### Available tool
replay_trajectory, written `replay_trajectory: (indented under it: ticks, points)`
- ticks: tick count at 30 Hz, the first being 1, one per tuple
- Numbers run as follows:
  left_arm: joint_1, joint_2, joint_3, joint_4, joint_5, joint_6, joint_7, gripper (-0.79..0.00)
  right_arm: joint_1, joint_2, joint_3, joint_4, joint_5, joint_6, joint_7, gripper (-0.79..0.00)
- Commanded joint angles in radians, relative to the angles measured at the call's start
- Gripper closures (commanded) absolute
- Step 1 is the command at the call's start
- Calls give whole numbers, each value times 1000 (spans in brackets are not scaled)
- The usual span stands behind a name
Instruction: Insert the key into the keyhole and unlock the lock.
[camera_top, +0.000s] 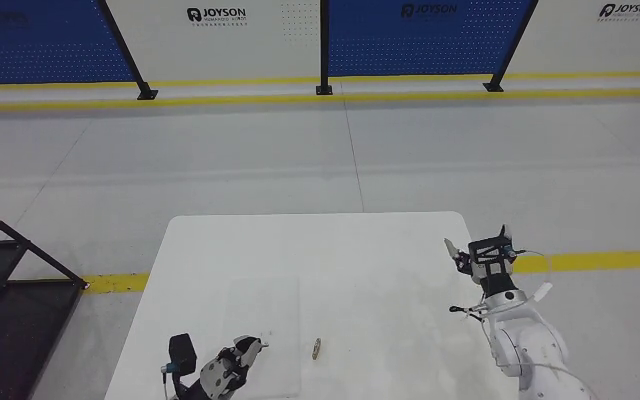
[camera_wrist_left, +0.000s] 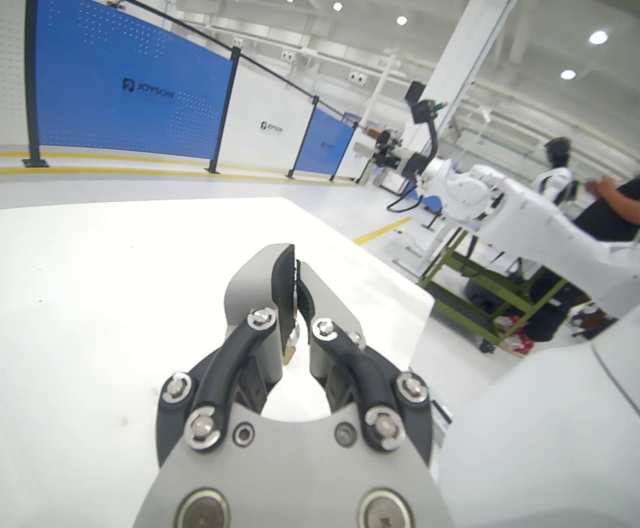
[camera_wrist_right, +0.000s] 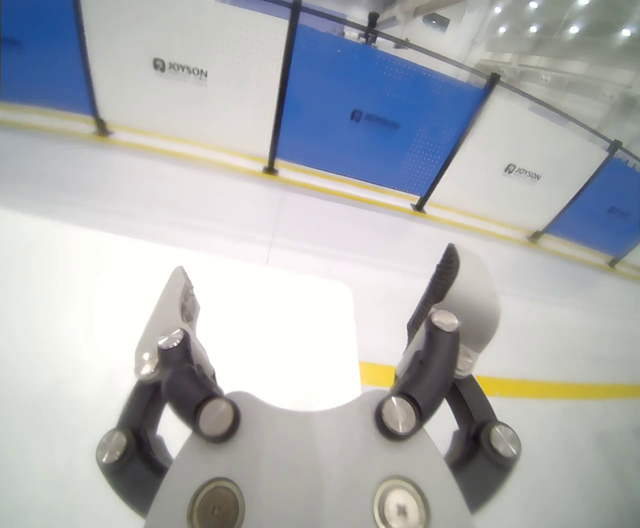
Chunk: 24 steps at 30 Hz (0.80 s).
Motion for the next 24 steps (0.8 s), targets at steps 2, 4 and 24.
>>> replay_trajectory:
  ticks: [2, 4, 24]
  points:
    - [-45, 2, 5, 59, -15, -60, 16, 0, -81, 1, -70, -68, -140, -28, -19, -785]
    - [-65, 2, 9, 81, -13, -64, 21, 0, -121, 2, -124, -95, -232, -65, -26, -785]
    - [-70, 2, 11, 89, -13, -63, 23, 0, -60, -48, -631, 62, -472, -103, 79, -785]
